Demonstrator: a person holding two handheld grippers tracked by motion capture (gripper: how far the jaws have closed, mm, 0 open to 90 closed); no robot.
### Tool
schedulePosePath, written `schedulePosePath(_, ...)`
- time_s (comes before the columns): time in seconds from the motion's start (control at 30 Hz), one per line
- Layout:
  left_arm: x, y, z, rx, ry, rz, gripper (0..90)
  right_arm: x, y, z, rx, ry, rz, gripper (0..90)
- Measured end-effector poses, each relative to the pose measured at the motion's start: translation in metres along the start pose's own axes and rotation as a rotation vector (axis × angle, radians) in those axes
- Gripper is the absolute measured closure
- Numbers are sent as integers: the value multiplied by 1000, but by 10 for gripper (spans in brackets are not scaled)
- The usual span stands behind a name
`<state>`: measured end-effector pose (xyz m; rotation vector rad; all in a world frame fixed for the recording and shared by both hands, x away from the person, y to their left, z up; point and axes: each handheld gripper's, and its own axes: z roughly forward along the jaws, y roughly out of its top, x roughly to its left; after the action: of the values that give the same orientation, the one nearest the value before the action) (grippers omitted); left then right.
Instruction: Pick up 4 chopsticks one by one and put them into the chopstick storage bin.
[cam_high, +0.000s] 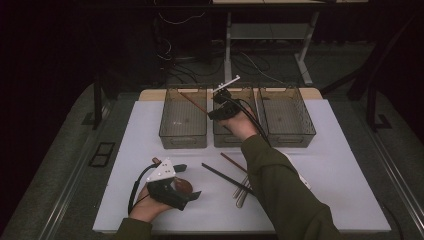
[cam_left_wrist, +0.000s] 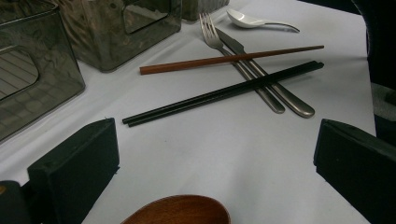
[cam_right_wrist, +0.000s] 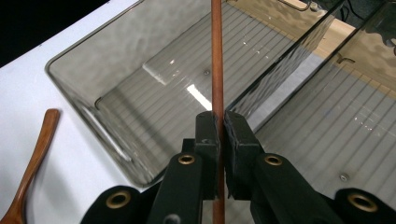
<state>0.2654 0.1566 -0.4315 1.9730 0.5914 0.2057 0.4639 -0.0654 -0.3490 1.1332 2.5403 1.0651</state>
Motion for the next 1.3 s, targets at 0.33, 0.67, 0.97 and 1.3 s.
schedulePosePath(0.33, 1, 0, 0, 0, 0, 8, 0, 7, 22, 25, 36, -43, 14, 843)
schedulePosePath(0.67, 2, 1, 0, -3, -7, 14, 0, 13, 31, 50, 74, -54, 16, 842)
schedulePosePath(0.97, 1, 1, 0, 0, -11, 15, 0, 20, 39, 61, 96, -60, 10, 839)
schedulePosePath(1.3, 1, 1, 0, -4, -13, 13, 0, 23, 40, 71, 111, -67, 24, 823)
